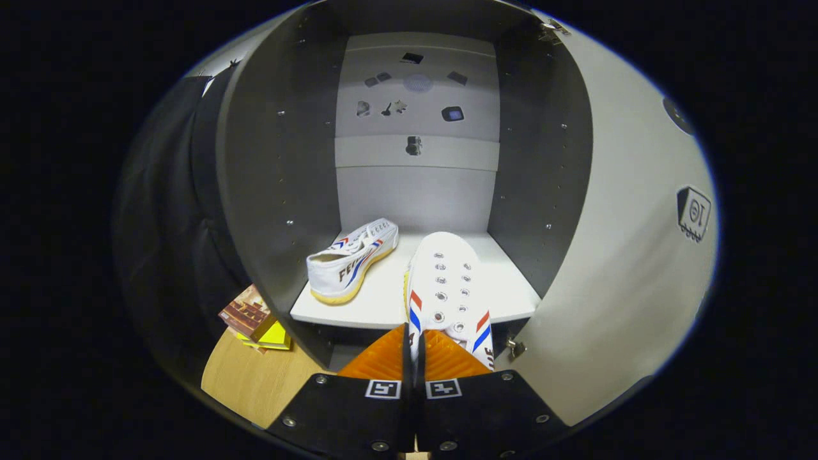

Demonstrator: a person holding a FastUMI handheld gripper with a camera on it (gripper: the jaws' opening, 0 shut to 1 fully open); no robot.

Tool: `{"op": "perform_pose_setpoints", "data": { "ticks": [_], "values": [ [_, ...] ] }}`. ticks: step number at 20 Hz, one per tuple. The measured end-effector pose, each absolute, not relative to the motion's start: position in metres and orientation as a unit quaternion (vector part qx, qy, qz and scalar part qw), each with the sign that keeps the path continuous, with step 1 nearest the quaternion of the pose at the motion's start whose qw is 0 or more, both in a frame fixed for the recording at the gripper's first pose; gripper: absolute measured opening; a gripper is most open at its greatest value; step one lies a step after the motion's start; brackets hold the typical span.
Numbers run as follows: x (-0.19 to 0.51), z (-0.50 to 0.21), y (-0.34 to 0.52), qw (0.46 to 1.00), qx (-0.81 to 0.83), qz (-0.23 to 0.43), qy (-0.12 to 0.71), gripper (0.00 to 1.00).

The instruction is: Open the shoe cabinet door, grab the shoes and put them into the shoe cabinet, then close the shoe cabinet door.

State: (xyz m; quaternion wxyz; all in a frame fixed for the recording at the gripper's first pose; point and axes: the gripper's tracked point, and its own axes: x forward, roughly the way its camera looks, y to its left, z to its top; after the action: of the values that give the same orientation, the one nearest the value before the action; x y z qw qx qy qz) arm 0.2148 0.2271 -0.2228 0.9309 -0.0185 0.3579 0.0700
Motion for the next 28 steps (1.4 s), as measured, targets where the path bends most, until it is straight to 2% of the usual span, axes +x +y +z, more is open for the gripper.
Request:
{"op": "perform_pose_setpoints", "data": {
  "ticks": [8,17,19,20,21,22,24,28],
  "values": [
    [0.312,-0.258,0.239,0.919,-0.042,0.058,0.388,0.00],
    [0.357,-0.303,0.237,0.909,-0.072,0.042,0.408,0.01],
    [0.356,-0.301,0.235,0.909,-0.089,0.046,0.404,0.11],
    [0.355,-0.298,0.232,0.913,-0.102,0.042,0.393,0.21],
    [0.349,-0.292,0.231,0.915,-0.107,0.042,0.388,0.25],
    [0.342,-0.284,0.234,0.916,-0.105,0.048,0.383,0.35],
    [0.327,-0.263,0.235,0.923,-0.098,0.058,0.366,0.45],
    [0.281,-0.213,0.233,0.941,-0.090,0.086,0.315,0.60]
  ]
}}
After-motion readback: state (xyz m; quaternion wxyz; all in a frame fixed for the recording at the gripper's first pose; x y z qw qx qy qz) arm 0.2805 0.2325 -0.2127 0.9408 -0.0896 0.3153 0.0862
